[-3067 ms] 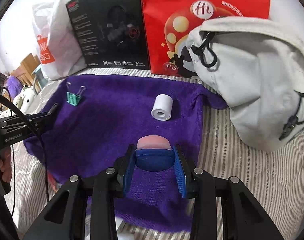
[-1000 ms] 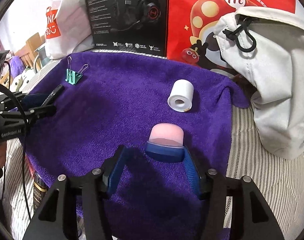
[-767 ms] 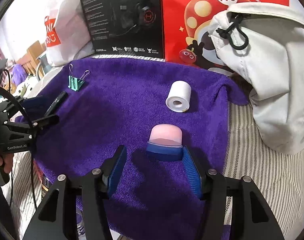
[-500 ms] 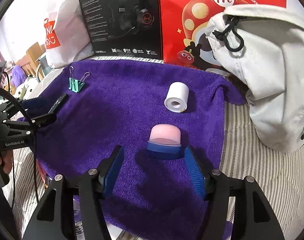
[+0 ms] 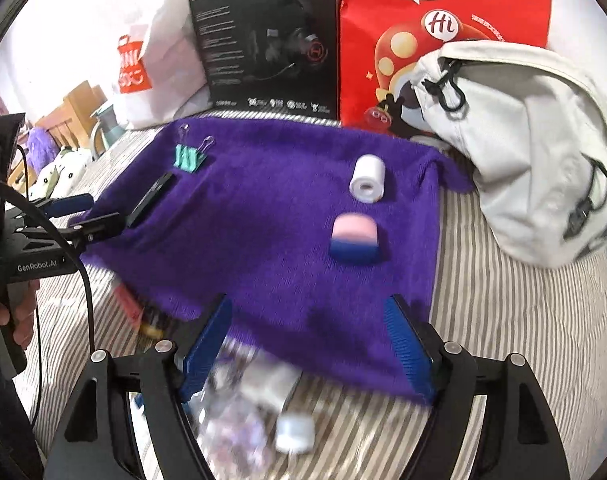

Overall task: Organize rigid objects
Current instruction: 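Grasp the pink highlighter with the left tool while the right tool grasps the clear pill bottle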

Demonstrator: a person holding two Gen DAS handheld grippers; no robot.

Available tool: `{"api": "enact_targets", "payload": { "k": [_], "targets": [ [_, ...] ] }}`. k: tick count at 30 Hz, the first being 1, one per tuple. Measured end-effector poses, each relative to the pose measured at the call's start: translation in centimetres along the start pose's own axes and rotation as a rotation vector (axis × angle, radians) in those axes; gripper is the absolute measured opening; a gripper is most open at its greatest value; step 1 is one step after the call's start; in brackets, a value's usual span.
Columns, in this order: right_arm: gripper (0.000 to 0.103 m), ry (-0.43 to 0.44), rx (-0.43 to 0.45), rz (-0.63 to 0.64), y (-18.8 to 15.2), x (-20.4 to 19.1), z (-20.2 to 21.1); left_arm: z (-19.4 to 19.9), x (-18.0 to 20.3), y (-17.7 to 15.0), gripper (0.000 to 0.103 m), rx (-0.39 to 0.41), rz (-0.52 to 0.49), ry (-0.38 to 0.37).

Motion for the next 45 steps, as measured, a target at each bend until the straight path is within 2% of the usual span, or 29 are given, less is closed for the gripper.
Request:
{"api": "enact_targets", "payload": {
  "k": [3, 5, 9, 12, 20, 23, 27, 30, 34, 45],
  "targets": [
    [0.080, 0.003, -0.008, -0.009, -1.5, -0.6, 1.3, 1.1, 0.2, -1.4, 0.088, -0.008, 0.029, -0.037],
    [0.086, 0.011, -0.008, -0.025, -2.4, -0.8, 2.0, 1.7, 0.3, -2.4, 0.091, -0.013, 0.047, -0.028],
    [0.087, 0.030, -0.004, -0.067, -4.3, -0.9, 3.4, 2.2, 0.3, -4.3, 0.091, -0.036, 0.106, -0.045],
    [0.087, 0.034, 0.005, -0.094, -5.3, -0.6, 4.5, 1.7, 0.6, -5.3, 0.091, -0.060, 0.151, -0.065],
    [0.088, 0.036, 0.008, -0.144, -8.3, -0.1, 6.7, -1.1, 2.1, -5.7, 0.091, -0.099, 0.219, -0.042],
    [0.088, 0.020, -0.002, -0.145, -9.1, 0.0, 6.8, -1.5, 2.9, -5.6, 0.091, -0.093, 0.202, 0.007],
    [0.088, 0.017, -0.014, -0.141, -9.6, -0.3, 6.6, -1.8, 3.8, -5.4, 0.096, -0.076, 0.199, 0.041],
    [0.088, 0.013, -0.024, -0.121, -9.7, -0.9, 6.2, -1.9, 4.2, -5.7, 0.097, -0.063, 0.138, 0.056],
    [0.088, 0.019, -0.028, -0.102, -9.9, -1.4, 6.0, -1.5, 3.2, -6.4, 0.098, -0.081, 0.086, 0.108],
    [0.088, 0.019, -0.038, -0.092, -10.1, -1.6, 5.7, 1.7, -0.1, -9.9, 0.097, -0.107, 0.079, 0.137]
  ]
}}
Point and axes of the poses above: each gripper's, at about its wrist camera, not at the fingertips, and z roughly against the way its jaws point, x to its right, y to its top, the point moved 2 cm from there along -z, roughly the way its jaws point, and after that the axes turned 1 degree about -z, right-handed, at the moved point
